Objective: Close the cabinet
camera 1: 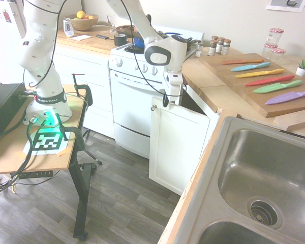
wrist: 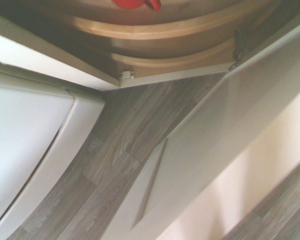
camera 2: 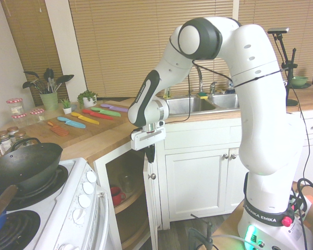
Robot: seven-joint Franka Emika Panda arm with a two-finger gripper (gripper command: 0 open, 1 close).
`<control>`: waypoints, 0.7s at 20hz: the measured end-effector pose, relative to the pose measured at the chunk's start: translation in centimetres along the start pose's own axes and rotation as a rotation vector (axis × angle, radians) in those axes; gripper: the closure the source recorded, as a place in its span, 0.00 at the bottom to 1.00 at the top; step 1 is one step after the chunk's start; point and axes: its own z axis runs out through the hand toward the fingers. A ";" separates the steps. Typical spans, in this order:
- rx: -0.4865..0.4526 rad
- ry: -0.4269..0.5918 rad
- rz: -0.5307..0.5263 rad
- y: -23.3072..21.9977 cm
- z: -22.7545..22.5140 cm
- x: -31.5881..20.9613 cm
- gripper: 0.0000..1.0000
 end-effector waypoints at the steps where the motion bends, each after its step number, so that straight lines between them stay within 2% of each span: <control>1: -0.003 -0.005 -0.002 -0.4 0.4 0.2 1.00; 4: 0.011 -0.003 -0.042 -3.4 0.1 -0.2 1.00; 9: 0.039 0.008 -0.109 -10.5 -2.9 -3.4 1.00; 11: 0.042 0.008 -0.108 -11.5 -3.2 -3.2 1.00; 14: 0.037 0.004 -0.087 -10.5 -2.8 -2.1 1.00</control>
